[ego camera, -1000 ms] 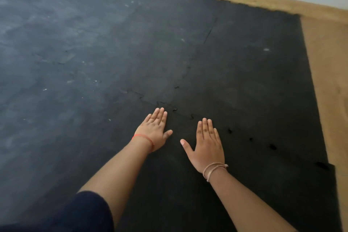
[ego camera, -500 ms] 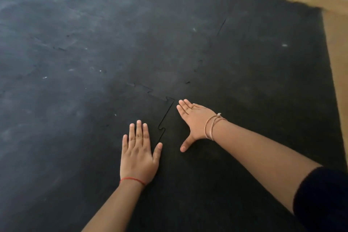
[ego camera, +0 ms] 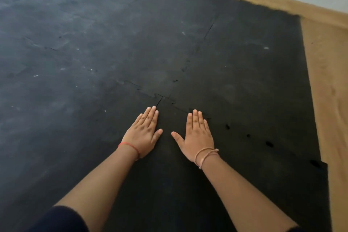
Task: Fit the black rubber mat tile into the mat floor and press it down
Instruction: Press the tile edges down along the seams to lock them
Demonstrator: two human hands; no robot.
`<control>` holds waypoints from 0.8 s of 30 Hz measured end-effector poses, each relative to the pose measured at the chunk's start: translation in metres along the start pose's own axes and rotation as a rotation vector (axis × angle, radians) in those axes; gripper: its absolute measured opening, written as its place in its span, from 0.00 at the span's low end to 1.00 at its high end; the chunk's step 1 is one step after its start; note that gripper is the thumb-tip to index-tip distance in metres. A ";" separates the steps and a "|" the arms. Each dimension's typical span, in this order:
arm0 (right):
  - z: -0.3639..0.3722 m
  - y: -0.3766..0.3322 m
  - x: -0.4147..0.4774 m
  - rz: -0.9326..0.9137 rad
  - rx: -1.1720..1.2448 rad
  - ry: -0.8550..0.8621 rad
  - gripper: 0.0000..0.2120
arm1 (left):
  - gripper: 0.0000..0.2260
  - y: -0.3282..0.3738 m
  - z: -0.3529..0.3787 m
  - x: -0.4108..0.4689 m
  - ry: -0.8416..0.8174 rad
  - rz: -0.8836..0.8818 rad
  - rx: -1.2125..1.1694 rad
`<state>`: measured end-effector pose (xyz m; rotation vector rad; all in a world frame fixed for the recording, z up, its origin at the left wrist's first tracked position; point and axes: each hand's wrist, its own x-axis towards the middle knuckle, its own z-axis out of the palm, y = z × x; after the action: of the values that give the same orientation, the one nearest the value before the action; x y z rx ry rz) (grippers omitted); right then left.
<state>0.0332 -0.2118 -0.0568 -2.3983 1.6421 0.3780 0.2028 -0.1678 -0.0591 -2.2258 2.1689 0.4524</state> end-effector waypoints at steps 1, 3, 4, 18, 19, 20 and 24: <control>-0.004 0.001 0.005 -0.006 -0.007 -0.029 0.43 | 0.27 0.002 0.001 0.007 -0.005 -0.002 0.005; -0.017 0.004 0.013 -0.035 -0.044 -0.099 0.46 | 0.27 0.003 0.004 0.013 -0.012 -0.010 0.020; -0.020 0.005 0.013 -0.045 -0.050 -0.127 0.47 | 0.27 0.002 0.004 0.014 -0.035 -0.009 0.033; 0.021 0.078 -0.056 0.226 0.155 0.134 0.52 | 0.28 0.079 -0.004 0.019 -0.172 0.133 0.047; 0.021 0.083 -0.057 0.241 0.160 0.116 0.54 | 0.27 0.089 0.002 0.019 -0.175 0.157 -0.007; 0.019 0.086 -0.054 0.237 0.168 0.088 0.56 | 0.26 0.094 0.007 0.021 -0.171 0.152 -0.057; 0.008 0.098 -0.044 0.166 0.224 -0.081 0.57 | 0.25 0.089 0.019 0.030 -0.122 0.130 -0.085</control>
<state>-0.0741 -0.2055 -0.0525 -2.0673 1.7510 0.2964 0.1115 -0.1973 -0.0657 -2.0429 2.2801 0.6764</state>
